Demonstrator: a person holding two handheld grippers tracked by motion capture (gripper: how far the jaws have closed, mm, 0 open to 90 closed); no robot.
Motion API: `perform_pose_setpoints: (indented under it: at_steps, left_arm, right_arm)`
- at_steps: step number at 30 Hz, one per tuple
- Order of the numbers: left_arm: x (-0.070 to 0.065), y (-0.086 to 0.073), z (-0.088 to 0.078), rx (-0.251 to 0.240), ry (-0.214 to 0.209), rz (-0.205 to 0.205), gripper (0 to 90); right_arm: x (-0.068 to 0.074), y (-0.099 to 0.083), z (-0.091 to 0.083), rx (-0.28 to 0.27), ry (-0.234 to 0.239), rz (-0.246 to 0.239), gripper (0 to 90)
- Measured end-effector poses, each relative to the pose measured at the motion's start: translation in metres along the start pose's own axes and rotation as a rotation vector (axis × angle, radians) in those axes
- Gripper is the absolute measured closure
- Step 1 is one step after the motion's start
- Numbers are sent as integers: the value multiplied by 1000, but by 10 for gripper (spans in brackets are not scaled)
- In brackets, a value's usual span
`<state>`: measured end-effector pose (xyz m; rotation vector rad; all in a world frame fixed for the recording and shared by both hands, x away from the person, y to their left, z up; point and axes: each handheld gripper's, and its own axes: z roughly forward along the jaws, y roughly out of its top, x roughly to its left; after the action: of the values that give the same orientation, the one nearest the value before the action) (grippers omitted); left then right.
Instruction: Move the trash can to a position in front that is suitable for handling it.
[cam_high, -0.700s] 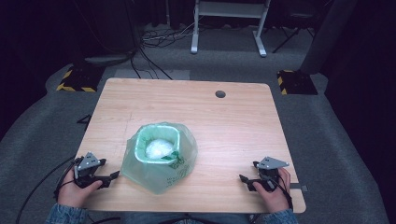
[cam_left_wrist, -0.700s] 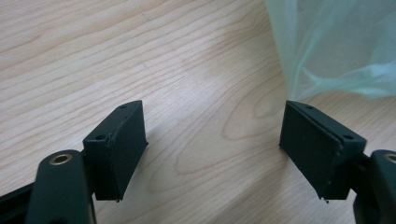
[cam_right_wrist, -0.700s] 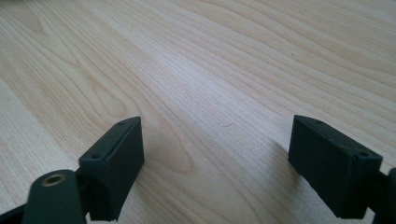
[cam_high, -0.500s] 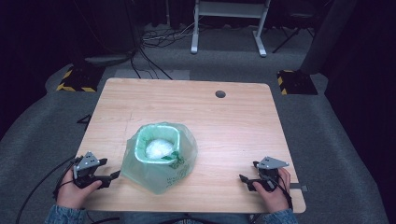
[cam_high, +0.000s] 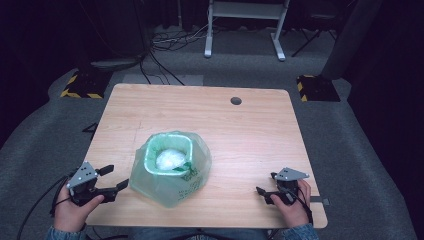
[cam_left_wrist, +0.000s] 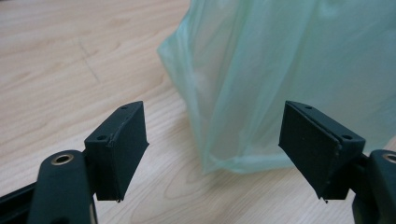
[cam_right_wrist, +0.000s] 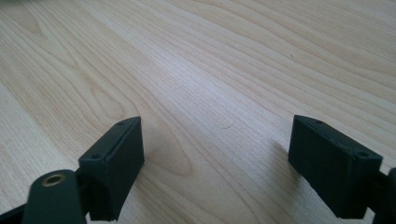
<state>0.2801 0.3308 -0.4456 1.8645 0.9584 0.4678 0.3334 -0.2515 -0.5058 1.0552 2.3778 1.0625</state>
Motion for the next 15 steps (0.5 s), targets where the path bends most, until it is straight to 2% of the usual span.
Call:
perform_pose_setpoints:
  at_steps: [1, 2, 3, 6, 9, 11, 15]
  left_arm:
    - [0, 0, 0, 0, 0, 0, 225]
    - [-3, 3, -3, -38, -19, -5, 223]
    - [-5, 5, -4, -50, -27, -6, 221]
    - [-9, 8, -5, -63, -33, 0, 198]
    - [-12, 9, -3, -70, -31, 10, 176]
    - [-16, 10, 2, -119, -5, -13, 172]
    - [-23, 11, 11, -114, -29, -2, 181]
  right_arm:
    - [0, 0, 0, 0, 0, 0, 182]
    - [0, 0, 0, 0, 0, 0, 182]
    - [0, 0, 0, 0, 0, 0, 182]
    - [0, 0, 0, 0, -1, 1, 182]
    - [0, 0, 0, -1, -1, 2, 182]
    - [0, 0, 0, 0, -1, 1, 182]
    - [0, 0, 0, -1, -1, 2, 182]
